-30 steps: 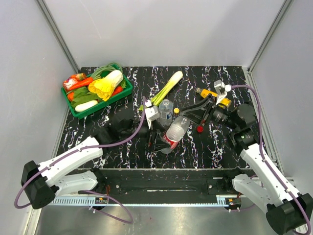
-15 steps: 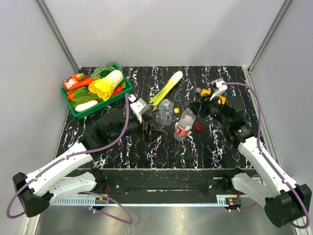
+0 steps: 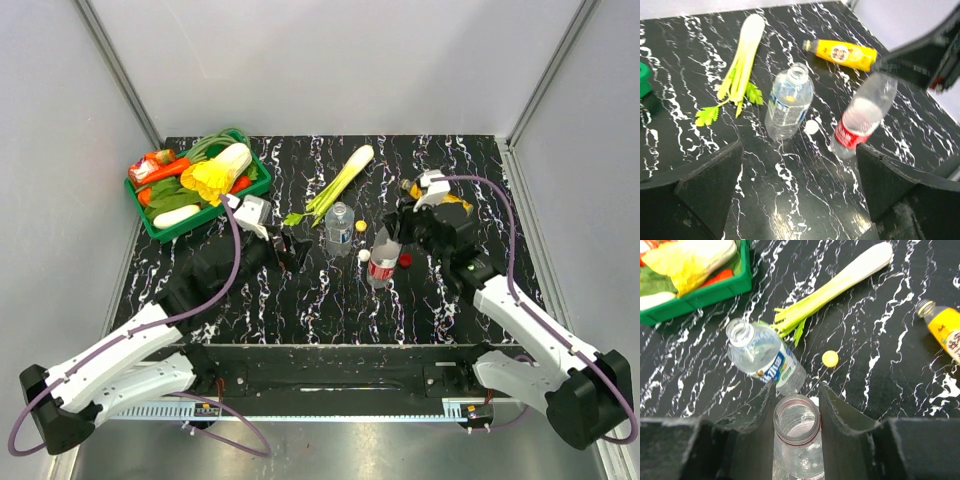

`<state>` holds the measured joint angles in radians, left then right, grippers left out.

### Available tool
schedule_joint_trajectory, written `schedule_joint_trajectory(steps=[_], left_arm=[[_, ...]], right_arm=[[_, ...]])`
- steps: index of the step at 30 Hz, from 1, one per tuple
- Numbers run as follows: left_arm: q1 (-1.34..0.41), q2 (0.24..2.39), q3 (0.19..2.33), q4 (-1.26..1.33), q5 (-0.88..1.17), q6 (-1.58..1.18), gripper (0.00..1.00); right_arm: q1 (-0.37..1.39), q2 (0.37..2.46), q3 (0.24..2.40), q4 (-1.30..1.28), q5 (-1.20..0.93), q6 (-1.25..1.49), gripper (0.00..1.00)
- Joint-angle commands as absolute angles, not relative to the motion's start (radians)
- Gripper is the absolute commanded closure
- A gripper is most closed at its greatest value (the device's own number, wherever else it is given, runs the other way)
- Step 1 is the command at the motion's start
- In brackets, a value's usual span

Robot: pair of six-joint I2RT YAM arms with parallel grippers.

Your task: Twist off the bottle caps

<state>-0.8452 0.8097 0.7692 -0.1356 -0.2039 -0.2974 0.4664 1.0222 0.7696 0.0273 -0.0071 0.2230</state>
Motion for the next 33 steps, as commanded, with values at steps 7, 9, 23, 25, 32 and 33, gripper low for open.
schedule_joint_trajectory(steps=[7,9,23,25,32,33], left_arm=[[-0.842,0.810,0.799,-0.117,-0.244,-0.359,0.01],[-0.841,0.828,0.811,-0.124,-0.224,-0.373,0.01],[-0.805,0.931,0.876,-0.184,-0.117,-0.434,0.01],[-0.799,0.940,0.874,-0.183,-0.106,-0.442,0.01],[-0.787,0.953,0.873,-0.183,-0.066,-0.451,0.01],[-0.785,0.954,0.874,-0.183,-0.057,-0.453,0.01]], right_arm=[[0.612,0.973,0.640,0.136,0.236,0.158,1.00],[0.621,0.950,0.618,0.149,0.238,0.160,1.00],[0.650,0.802,0.555,0.032,0.146,0.172,0.35],[0.650,0.781,0.554,0.026,0.132,0.179,0.25],[0.650,0.706,0.601,0.009,0.052,0.227,0.00],[0.649,0.698,0.612,0.009,0.038,0.227,0.00]])
